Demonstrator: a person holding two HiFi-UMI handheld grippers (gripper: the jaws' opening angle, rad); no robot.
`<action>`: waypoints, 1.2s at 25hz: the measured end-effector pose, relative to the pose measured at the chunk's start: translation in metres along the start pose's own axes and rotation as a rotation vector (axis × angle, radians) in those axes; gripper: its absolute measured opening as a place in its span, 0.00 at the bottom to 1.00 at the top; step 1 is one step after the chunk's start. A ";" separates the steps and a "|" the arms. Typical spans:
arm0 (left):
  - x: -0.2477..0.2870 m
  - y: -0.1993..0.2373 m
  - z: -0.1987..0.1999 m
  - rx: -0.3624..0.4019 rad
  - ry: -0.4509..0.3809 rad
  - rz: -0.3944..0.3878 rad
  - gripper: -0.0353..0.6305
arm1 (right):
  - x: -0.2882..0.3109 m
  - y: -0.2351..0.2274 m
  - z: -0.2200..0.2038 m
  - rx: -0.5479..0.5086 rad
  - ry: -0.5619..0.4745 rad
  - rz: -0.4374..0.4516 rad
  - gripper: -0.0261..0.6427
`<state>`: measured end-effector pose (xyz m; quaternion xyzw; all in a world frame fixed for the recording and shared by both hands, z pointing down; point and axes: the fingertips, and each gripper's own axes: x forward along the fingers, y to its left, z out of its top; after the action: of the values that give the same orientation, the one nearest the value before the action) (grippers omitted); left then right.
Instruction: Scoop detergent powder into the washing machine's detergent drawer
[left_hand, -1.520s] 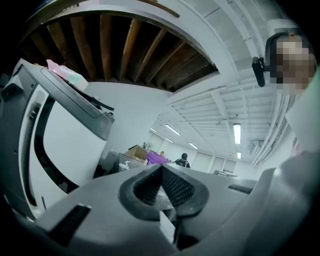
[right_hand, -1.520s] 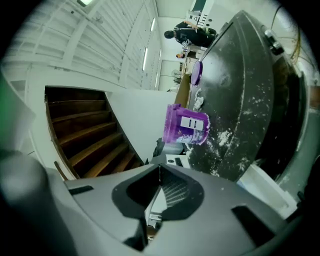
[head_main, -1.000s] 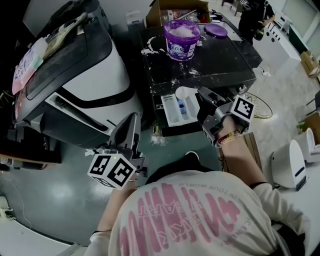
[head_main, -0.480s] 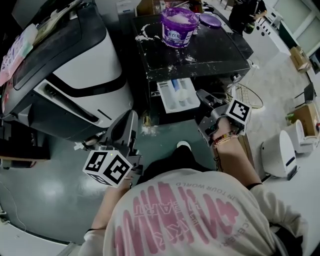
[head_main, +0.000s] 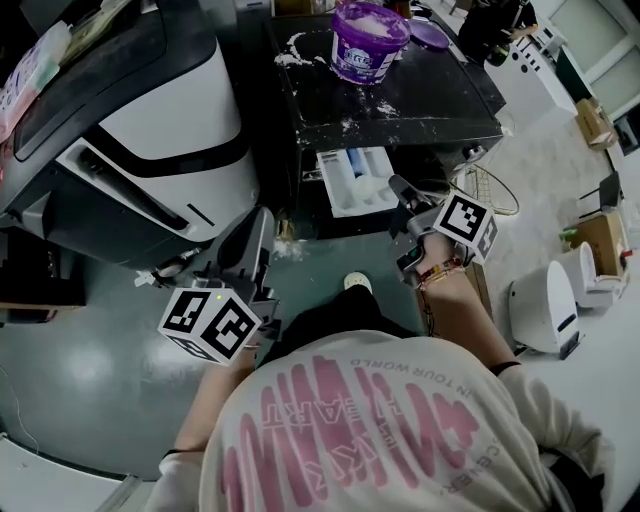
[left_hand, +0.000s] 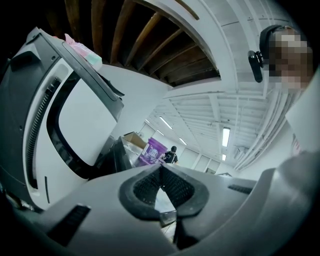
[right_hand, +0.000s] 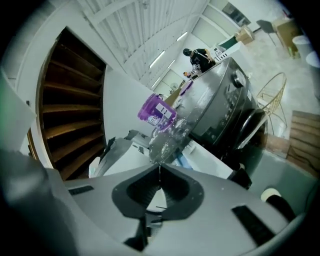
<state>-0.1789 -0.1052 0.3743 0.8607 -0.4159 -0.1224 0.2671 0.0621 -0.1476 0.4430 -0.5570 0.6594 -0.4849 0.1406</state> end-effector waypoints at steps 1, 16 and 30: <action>0.000 0.001 0.000 -0.002 -0.002 0.002 0.05 | 0.001 0.000 -0.001 -0.028 0.007 -0.012 0.04; -0.010 0.012 0.009 -0.027 -0.051 0.033 0.05 | 0.027 0.005 -0.017 -0.479 0.158 -0.169 0.04; -0.018 0.020 0.007 -0.043 -0.067 0.059 0.05 | 0.044 0.010 -0.054 -0.839 0.360 -0.160 0.04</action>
<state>-0.2062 -0.1039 0.3792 0.8376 -0.4469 -0.1524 0.2748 0.0025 -0.1607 0.4768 -0.5218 0.7676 -0.2742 -0.2515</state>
